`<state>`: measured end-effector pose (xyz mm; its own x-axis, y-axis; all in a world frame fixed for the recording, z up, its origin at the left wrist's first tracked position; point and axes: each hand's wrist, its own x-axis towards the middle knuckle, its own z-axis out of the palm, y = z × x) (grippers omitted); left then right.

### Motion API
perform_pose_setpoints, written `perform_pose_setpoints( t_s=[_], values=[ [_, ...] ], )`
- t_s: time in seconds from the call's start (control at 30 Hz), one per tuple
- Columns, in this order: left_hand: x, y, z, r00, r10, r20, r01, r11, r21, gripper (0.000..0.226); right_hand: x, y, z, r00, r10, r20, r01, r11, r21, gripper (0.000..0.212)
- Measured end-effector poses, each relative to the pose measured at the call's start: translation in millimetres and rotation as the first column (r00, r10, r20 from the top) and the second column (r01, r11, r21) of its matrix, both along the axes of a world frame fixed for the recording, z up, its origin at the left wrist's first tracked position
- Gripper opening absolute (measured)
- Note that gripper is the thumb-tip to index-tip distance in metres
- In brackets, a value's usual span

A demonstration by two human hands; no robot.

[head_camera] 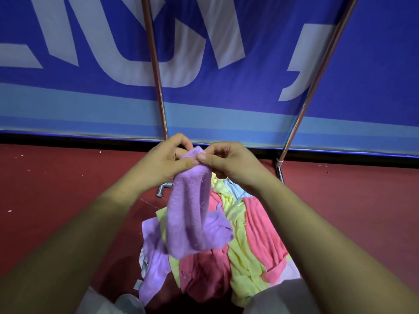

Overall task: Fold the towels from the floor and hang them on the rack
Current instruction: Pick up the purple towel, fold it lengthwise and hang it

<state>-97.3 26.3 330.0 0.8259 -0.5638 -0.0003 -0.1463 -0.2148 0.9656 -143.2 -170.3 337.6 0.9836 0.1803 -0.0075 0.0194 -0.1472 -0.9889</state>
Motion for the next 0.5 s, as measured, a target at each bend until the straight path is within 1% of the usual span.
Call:
perform_pose_setpoints(
  t_s=[0.07, 0.13, 0.2, 0.23, 0.3, 0.37, 0.4, 0.43, 0.5],
  values=[
    [1, 1, -1, 0.998, -0.065, -0.025, 0.066, 0.997, 0.025, 0.037, 3, 1, 2, 0.995, -0.094, 0.032, 0.093, 0.995, 0.039, 0.016],
    [4, 8, -5, 0.983, -0.150, -0.102, 0.161, 0.982, 0.100, 0.033, 8, -5, 7, 0.970, -0.240, 0.036, 0.233, 0.963, 0.138, 0.018],
    [8, 19, -14, 0.969, -0.204, -0.140, 0.237, 0.930, 0.282, 0.035, 14, -21, 11, 0.916, -0.402, -0.009, 0.392, 0.887, 0.245, 0.017],
    [12, 26, -19, 0.969, -0.205, -0.136, 0.242, 0.889, 0.389, 0.036, 17, -32, 10, 0.880, -0.474, -0.023, 0.464, 0.848, 0.256, 0.017],
    [19, 40, -30, 0.973, -0.191, -0.129, 0.231, 0.806, 0.545, 0.024, 19, -50, 3, 0.821, -0.570, -0.018, 0.560, 0.800, 0.214, 0.016],
    [23, 50, -38, 0.976, -0.188, -0.109, 0.214, 0.752, 0.623, 0.008, 18, -60, -7, 0.783, -0.622, -0.011, 0.611, 0.766, 0.199, 0.016],
    [23, 53, -40, 0.982, -0.177, -0.072, 0.180, 0.735, 0.653, 0.004, 17, -64, -11, 0.768, -0.641, -0.011, 0.629, 0.751, 0.201, 0.017],
    [24, 55, -44, 0.988, -0.155, -0.012, 0.121, 0.717, 0.687, 0.002, 16, -67, -14, 0.753, -0.658, -0.009, 0.646, 0.737, 0.197, 0.017],
    [23, 57, -51, 0.985, -0.074, 0.153, -0.057, 0.705, 0.707, 0.013, 12, -74, -19, 0.728, -0.686, 0.005, 0.675, 0.717, 0.170, 0.018]
  ],
)
